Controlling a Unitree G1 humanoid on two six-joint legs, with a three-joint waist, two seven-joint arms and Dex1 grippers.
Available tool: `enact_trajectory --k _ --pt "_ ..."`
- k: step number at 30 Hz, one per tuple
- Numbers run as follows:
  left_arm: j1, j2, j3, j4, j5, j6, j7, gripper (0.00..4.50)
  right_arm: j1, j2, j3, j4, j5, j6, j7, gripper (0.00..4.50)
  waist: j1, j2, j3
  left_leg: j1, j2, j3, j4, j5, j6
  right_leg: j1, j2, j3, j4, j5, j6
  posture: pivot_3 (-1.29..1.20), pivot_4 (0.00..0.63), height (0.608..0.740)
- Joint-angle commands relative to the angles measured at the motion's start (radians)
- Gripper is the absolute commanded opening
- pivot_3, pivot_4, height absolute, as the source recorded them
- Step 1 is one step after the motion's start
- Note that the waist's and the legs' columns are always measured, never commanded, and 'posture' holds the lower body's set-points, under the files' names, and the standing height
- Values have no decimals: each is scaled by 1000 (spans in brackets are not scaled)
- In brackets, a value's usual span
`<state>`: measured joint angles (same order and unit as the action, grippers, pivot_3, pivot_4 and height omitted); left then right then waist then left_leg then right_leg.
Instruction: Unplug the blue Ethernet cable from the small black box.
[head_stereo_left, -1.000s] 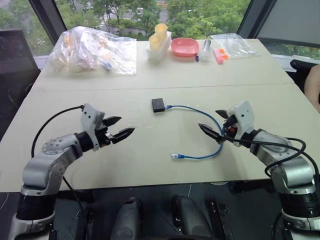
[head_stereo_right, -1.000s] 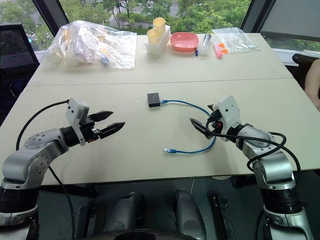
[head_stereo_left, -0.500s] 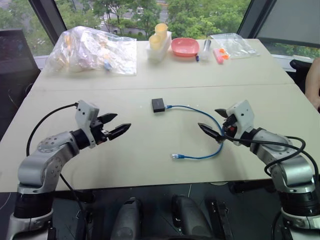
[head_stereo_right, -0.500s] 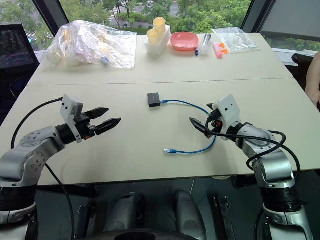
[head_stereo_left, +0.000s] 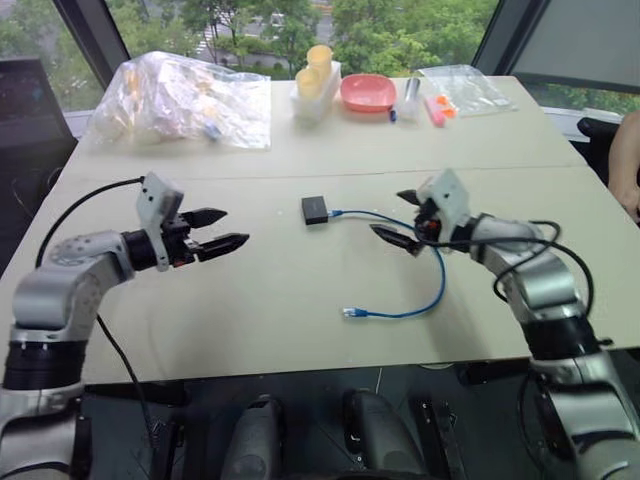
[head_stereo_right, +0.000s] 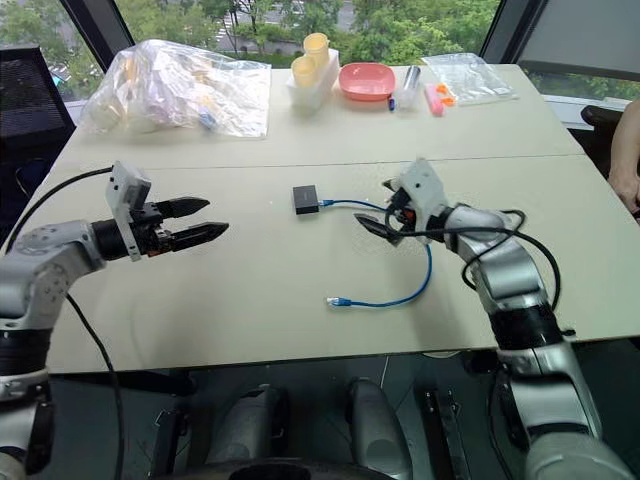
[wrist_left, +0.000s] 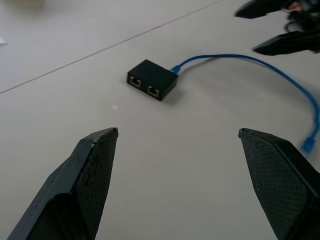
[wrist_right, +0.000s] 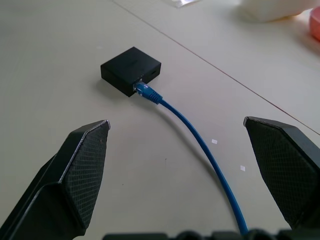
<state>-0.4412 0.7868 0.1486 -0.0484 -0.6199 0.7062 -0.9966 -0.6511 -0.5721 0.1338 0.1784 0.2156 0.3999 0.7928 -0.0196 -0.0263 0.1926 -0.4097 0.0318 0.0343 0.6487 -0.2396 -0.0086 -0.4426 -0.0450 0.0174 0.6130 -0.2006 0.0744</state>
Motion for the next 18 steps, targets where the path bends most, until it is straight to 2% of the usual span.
enact_trajectory --k 1,6,8,12,18 --pt "-47 32 25 12 -43 25 -65 3985 -132 51 39 223 -46 -115 84 4500 0 0 0 0 0 0 0 0 0 0 0 0 0 0 0 0 150 740" --pt "-16 55 81 -12 -59 38 -55 3985 -402 178 110 804 -185 -353 122 4500 -17 0 1 1 0 0 0 0 0 0 0 0 1 0 0 0 150 740" --pt "22 48 99 -50 -67 46 -30 3985 -467 215 101 949 -210 -405 121 4500 -25 0 1 0 0 0 -1 0 0 0 0 0 1 0 0 0 150 740" --pt "105 19 135 -138 -80 59 44 3985 -543 274 81 1112 -257 -440 80 4500 -25 0 1 0 0 -1 -2 0 0 0 -1 0 1 2 5 0 150 740" --pt "176 -21 165 -226 -98 76 146 3985 -588 356 16 1181 -281 -411 14 4500 -27 0 1 1 1 -1 -2 0 -1 0 -1 0 2 2 4 0 150 740"
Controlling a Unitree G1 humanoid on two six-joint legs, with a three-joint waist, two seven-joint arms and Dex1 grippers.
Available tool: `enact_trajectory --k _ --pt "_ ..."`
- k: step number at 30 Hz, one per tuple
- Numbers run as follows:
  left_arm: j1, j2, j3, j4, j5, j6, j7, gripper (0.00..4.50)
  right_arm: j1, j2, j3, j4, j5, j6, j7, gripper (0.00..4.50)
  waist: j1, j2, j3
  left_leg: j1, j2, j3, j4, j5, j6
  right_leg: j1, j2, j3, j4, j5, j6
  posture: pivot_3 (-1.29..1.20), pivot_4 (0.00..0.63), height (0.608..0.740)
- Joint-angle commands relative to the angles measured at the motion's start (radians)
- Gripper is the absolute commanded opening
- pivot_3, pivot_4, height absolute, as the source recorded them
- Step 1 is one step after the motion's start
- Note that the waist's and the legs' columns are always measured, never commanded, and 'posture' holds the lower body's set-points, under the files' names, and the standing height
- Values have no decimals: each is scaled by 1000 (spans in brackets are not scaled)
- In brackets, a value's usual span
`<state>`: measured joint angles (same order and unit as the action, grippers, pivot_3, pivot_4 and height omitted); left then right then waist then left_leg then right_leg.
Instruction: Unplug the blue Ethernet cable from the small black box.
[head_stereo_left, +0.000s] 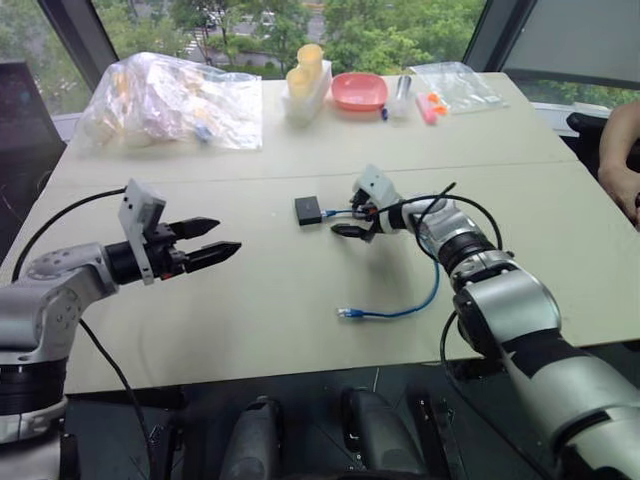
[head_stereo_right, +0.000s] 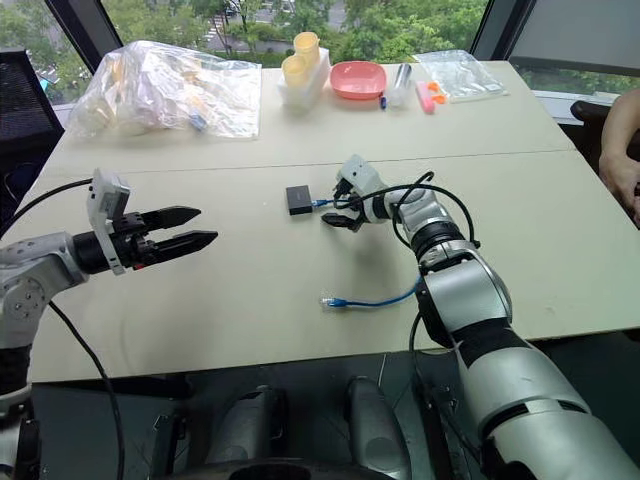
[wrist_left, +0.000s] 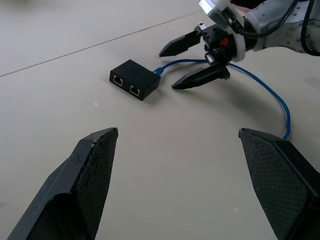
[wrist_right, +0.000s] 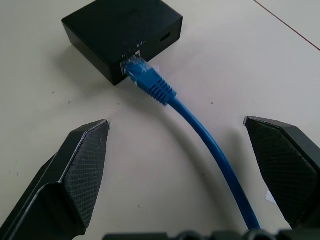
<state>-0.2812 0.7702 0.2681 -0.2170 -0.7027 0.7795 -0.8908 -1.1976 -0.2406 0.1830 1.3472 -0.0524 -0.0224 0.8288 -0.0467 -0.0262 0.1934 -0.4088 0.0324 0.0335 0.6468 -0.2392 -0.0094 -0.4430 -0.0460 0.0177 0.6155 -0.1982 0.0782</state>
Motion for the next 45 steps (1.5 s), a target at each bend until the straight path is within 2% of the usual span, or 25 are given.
enact_trajectory --k 1,4,7,11,16,19,21,24,29,32,37,45 --pt "27 -4 49 -71 -17 5 53 3985 -44 36 -37 15 -23 17 -22 4500 0 0 0 1 0 0 0 0 0 0 0 0 1 0 0 0 150 740" --pt "60 3 73 -100 -20 12 91 4039 -46 69 -31 20 -57 27 37 3551 -2 0 0 1 0 0 0 0 -1 0 0 0 1 -1 -3 0 150 740" --pt "74 7 90 -108 -22 15 111 4039 -29 89 -11 18 -103 8 76 2049 -2 0 0 1 0 0 0 0 -1 0 0 0 1 -1 -3 0 150 740" --pt "69 10 81 -98 -15 6 111 4039 -11 84 -7 16 -144 -22 43 52 -1 0 0 2 0 0 0 0 -1 1 0 0 1 -1 -3 0 150 740" --pt "5 13 36 -25 24 -31 91 4039 -14 26 38 -24 -226 -189 -104 52 4 0 0 2 0 0 1 1 -2 1 0 0 2 -1 -5 0 150 740" --pt "-95 2 -18 84 59 -73 54 4039 -17 -24 60 -93 -262 -308 -195 52 8 0 0 1 -1 -1 1 3 -5 1 0 0 1 -1 -5 0 150 740" --pt "-184 -17 -47 185 67 -95 18 4039 6 -61 74 -181 -279 -384 -220 52 4 0 0 0 -2 0 1 4 -6 1 -1 0 0 -1 -5 0 150 740" --pt "-341 -60 -83 360 64 -110 -62 4039 96 -137 91 -421 -299 -473 -226 52 6 0 0 0 -2 0 0 4 -6 0 0 0 0 1 0 0 150 740" --pt "-610 -167 -173 701 130 -210 -227 4039 323 -255 52 -929 -268 -428 -173 52 6 0 0 -1 -2 -1 -1 4 -6 0 1 -1 1 0 3 0 150 740" --pt "-737 -251 -205 895 173 -273 -305 4039 420 -283 35 -1109 -264 -379 -174 52 7 0 0 -1 -2 -1 0 3 -6 0 1 -1 1 0 3 0 150 740" --pt "-872 -329 -228 1121 237 -341 -427 4039 449 -282 32 -1191 -292 -329 -219 52 0 0 0 0 -2 0 2 4 -6 0 1 1 1 0 2 0 150 740" --pt "-974 -368 -199 1281 277 -381 -505 4039 471 -287 48 -1247 -299 -290 -223 52 6 -1 0 -1 -2 -1 1 3 -4 0 2 0 2 -1 2 0 150 740"
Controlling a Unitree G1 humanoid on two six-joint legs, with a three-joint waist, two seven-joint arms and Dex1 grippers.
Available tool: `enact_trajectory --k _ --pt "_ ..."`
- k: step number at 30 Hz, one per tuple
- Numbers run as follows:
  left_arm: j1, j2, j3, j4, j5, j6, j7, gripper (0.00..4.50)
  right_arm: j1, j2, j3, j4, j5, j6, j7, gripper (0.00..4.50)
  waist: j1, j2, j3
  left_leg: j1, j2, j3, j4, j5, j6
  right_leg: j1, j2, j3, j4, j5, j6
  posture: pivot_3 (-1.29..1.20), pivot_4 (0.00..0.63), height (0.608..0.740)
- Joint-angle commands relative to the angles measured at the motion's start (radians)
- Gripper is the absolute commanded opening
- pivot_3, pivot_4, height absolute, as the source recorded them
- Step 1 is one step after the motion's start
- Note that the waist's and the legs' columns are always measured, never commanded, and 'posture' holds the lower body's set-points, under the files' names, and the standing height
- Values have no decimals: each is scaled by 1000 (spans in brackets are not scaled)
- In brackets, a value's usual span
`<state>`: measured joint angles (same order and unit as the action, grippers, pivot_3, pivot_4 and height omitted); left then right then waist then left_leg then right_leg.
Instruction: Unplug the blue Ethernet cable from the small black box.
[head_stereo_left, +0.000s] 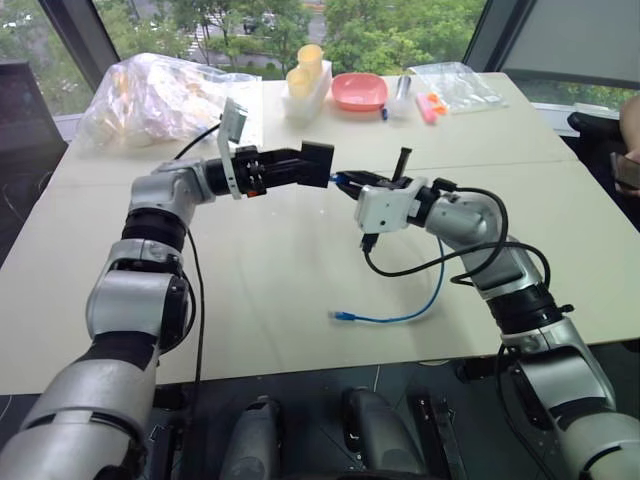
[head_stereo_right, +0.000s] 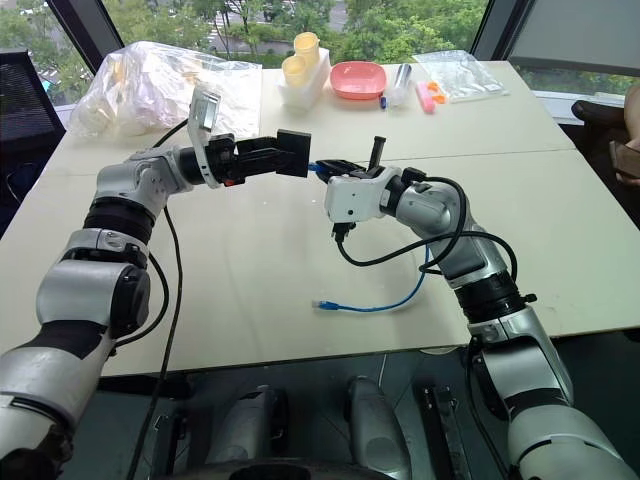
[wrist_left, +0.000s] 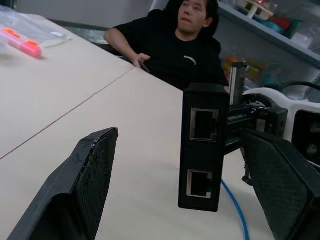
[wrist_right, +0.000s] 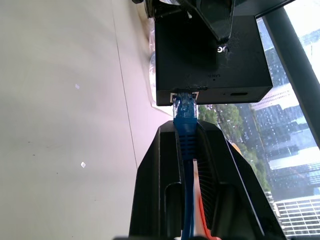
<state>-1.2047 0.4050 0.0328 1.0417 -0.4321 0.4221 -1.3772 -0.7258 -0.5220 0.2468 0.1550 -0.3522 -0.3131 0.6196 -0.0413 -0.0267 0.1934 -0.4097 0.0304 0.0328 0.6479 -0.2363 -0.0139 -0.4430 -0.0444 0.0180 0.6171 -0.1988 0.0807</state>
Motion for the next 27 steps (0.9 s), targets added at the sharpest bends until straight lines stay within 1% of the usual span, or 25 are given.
enact_trajectory --k 1,2,3,5,8,10,11,12,13,15,17,18,20,21,22,24,25,27 --pt "-58 -5 42 34 8 -23 -26 3776 4 -7 -15 -61 0 4 -13 13 2 0 0 0 0 0 0 0 0 0 0 0 0 0 0 0 150 740" --pt "-62 -5 42 41 13 -21 -42 3460 10 -11 -14 -66 -3 5 -13 0 2 0 0 -1 0 0 0 0 0 0 0 0 -1 0 0 0 150 740" --pt "-64 -6 43 47 17 -16 -57 3287 14 -14 -13 -70 -5 7 -11 0 2 0 0 -1 0 0 0 0 0 0 0 0 -1 0 0 0 150 740" --pt "-64 -4 41 52 25 -9 -85 2444 17 -14 -12 -76 -7 11 -9 0 2 0 0 -1 0 0 0 0 0 0 -1 0 -1 0 0 0 150 740" --pt "-62 1 47 56 34 -2 -105 1446 19 -16 -10 -83 -10 17 -6 0 2 0 0 -1 0 0 0 0 0 0 0 0 -1 0 0 0 150 740" --pt "-59 4 48 56 41 0 -115 685 17 -19 -7 -83 -17 18 -3 0 0 0 0 0 0 0 0 0 0 0 0 0 -1 0 0 0 150 740" --pt "-57 5 48 55 45 -2 -116 489 16 -21 -6 -85 -20 19 -1 0 -1 0 0 0 0 0 0 0 0 0 0 0 -1 0 0 0 150 740" --pt "-55 5 49 55 50 -5 -112 491 15 -23 -4 -86 -21 20 3 0 -1 0 0 0 0 0 0 0 0 0 0 0 -1 0 0 0 150 740" --pt "-53 5 51 56 54 -9 -103 491 16 -24 -5 -91 -15 22 10 719 -1 0 0 0 0 0 0 0 0 0 0 0 -1 0 0 0 150 740" --pt "-50 5 61 61 60 -16 -83 491 22 -24 -14 -104 9 34 30 1260 0 0 0 0 0 0 0 0 0 0 0 0 0 0 0 0 150 740" --pt "-45 7 72 64 59 -24 -71 491 34 -29 -31 -117 12 54 25 2283 0 0 0 0 0 0 0 0 0 0 0 0 0 0 0 0 150 740" --pt "-42 10 79 64 57 -21 -68 491 53 -32 -48 -133 12 88 18 2781 0 0 0 0 0 0 0 0 0 0 0 0 0 0 0 0 150 740" --pt "-37 15 91 63 50 -11 -68 491 107 -17 -95 -181 66 202 23 3837 3 0 0 0 0 0 0 0 0 0 0 0 0 0 0 0 150 740" --pt "-35 18 105 64 42 0 -64 491 158 31 -144 -243 169 331 25 4343 6 -1 0 0 0 -1 0 0 0 0 0 0 0 0 0 0 150 740" --pt "-35 19 124 62 25 24 -63 491 214 112 -206 -328 340 510 12 4431 6 -1 0 -1 0 -1 0 0 0 0 0 -1 0 0 0 0 150 740" --pt "-36 19 161 44 -14 92 -78 491 301 293 -341 -485 729 837 -77 4431 8 -1 0 -1 0 -2 0 0 0 0 0 -1 0 0 0 0 150 740" --pt "-32 18 173 25 -32 131 -93 491 326 366 -383 -538 888 930 -117 4431 6 -1 0 -1 1 -3 0 0 0 0 0 -2 1 0 0 0 150 740" --pt "-22 15 192 -10 -59 192 -104 491 350 458 -425 -597 1070 1037 -179 4431 3 0 0 0 2 -4 0 0 0 0 0 -3 4 0 0 0 150 740"
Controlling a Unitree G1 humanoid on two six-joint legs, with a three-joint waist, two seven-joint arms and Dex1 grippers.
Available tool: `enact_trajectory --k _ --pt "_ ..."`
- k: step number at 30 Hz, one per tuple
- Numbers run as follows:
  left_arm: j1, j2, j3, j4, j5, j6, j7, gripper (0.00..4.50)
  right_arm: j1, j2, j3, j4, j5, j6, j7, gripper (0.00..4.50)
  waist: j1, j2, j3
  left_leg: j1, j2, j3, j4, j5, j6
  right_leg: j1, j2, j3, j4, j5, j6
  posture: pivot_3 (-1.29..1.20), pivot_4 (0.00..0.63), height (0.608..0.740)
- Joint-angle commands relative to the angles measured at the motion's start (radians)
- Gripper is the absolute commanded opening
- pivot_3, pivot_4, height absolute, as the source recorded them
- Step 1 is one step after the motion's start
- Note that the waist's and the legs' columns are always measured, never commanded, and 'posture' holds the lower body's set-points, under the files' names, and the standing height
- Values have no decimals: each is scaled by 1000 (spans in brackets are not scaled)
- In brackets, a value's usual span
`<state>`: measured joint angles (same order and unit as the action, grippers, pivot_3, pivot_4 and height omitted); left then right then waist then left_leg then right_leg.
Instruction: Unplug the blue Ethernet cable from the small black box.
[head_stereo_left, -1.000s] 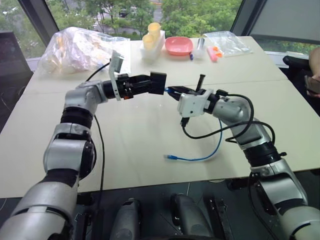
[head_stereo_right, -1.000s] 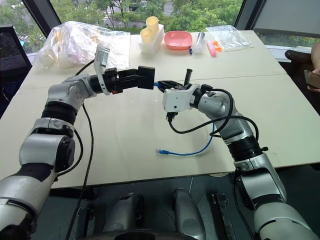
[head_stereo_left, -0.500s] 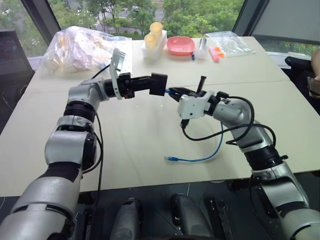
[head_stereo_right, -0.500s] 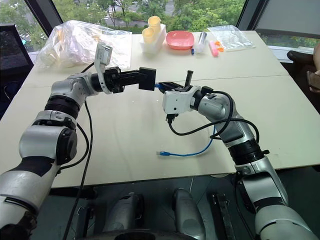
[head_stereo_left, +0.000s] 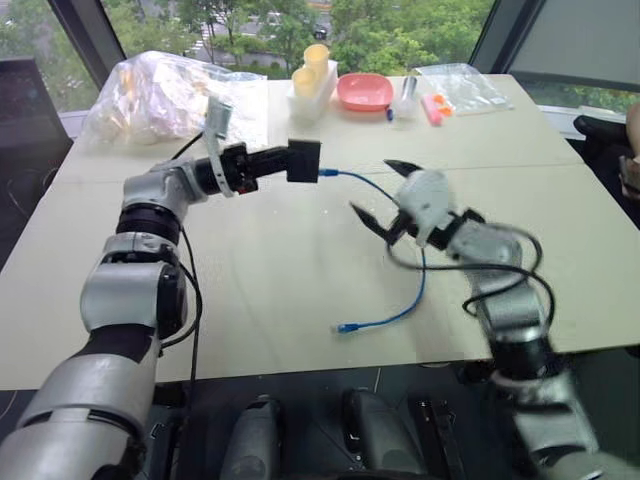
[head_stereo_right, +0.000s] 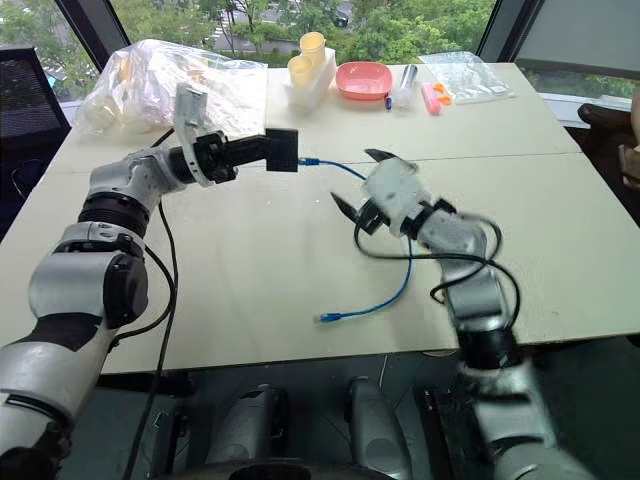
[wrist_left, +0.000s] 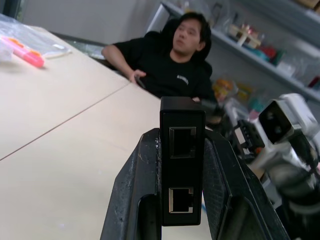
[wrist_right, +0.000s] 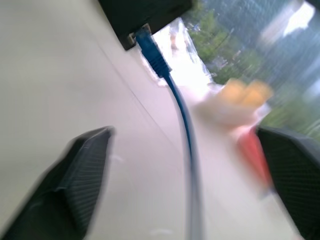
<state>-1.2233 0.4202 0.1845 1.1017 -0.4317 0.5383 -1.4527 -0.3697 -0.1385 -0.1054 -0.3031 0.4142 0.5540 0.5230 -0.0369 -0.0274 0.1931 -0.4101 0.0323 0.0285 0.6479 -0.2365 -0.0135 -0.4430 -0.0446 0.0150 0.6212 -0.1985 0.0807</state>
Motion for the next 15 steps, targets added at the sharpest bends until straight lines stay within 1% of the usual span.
enact_trajectory --k 1,4,7,9,15 --pt "2 -3 57 -85 -76 102 -18 491 0 117 -83 -152 370 199 -119 4431 -2 0 0 0 0 0 0 0 0 0 0 0 0 0 0 0 150 740" --pt "15 -3 113 -124 -143 212 2 491 -3 220 -79 -147 442 208 -224 4431 -4 0 0 1 0 -1 2 0 0 1 0 0 1 0 -1 0 150 740" --pt "46 -8 141 -186 -184 280 34 491 -25 273 -77 -124 465 172 -283 4431 -5 1 0 2 0 -1 2 0 0 1 0 0 1 0 -1 0 150 740" --pt "77 -14 148 -242 -205 315 57 491 -37 279 -70 -108 466 152 -301 4431 -5 1 0 2 0 -1 2 0 0 1 0 0 1 0 -1 0 150 740" --pt "142 -39 155 -375 -261 383 124 491 -45 237 -42 -65 447 115 -278 4431 -3 1 0 0 -1 -1 1 0 0 0 0 0 0 0 0 0 150 740"
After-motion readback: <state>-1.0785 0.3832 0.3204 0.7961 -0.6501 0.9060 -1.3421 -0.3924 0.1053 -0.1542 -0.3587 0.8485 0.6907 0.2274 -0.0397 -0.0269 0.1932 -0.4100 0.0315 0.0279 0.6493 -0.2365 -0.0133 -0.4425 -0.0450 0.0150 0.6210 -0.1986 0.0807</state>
